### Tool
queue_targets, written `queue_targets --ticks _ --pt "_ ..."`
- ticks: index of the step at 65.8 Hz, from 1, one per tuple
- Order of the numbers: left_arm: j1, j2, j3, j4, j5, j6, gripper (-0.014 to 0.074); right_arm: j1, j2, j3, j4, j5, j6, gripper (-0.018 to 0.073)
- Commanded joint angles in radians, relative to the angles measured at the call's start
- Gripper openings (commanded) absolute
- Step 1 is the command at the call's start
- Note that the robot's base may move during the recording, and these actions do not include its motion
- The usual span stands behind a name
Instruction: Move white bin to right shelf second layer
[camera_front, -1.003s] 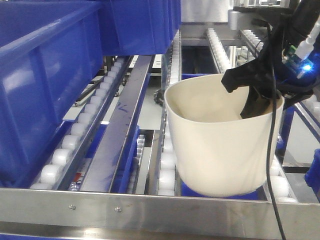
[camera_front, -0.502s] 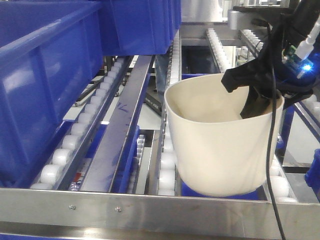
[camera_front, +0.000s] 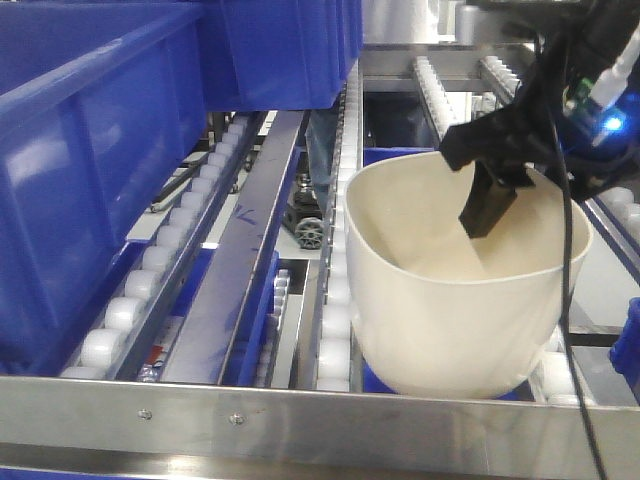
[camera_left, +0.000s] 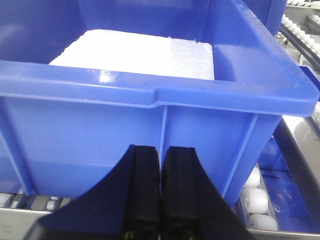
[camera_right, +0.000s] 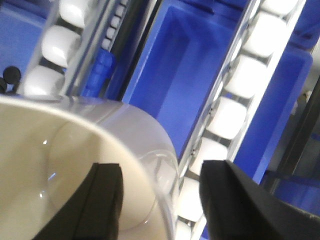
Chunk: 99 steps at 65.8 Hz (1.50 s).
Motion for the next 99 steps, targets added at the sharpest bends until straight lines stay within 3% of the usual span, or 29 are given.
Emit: queue_targets --ticks 1,26,33,43,68,99 --pt "-0.003 -0.021 0.027 -0.003 -0.089 -0.01 0.0085 -0.001 -0.064 -0.032 -0.006 -0.056 -0.001 0.0445" --pt "-0.003 -0.021 0.027 -0.003 -0.089 -0.01 0.0085 -0.001 -0.279 -0.032 -0.04 -0.09 -0.001 0.0414" --pt "-0.003 -0.021 0.027 -0.003 -0.089 -0.01 0.0085 -0.005 -0.367 -0.022 -0.051 -0.101 -0.001 0.0295" --pt "-0.003 -0.021 0.027 -0.003 -0.089 -0.01 0.0085 -0.05 -0.517 0.071 -0.051 -0.172 -0.001 0.0043" --pt "-0.003 -0.021 0.027 -0.003 -0.089 -0.01 0.0085 -0.276 -0.891 0.398 -0.051 -0.367 -0.001 0.0057" --pt "-0.003 -0.021 0.027 -0.003 -0.089 -0.01 0.0085 -0.283 -0.953 0.454 -0.051 -0.414 -0.001 0.0057"
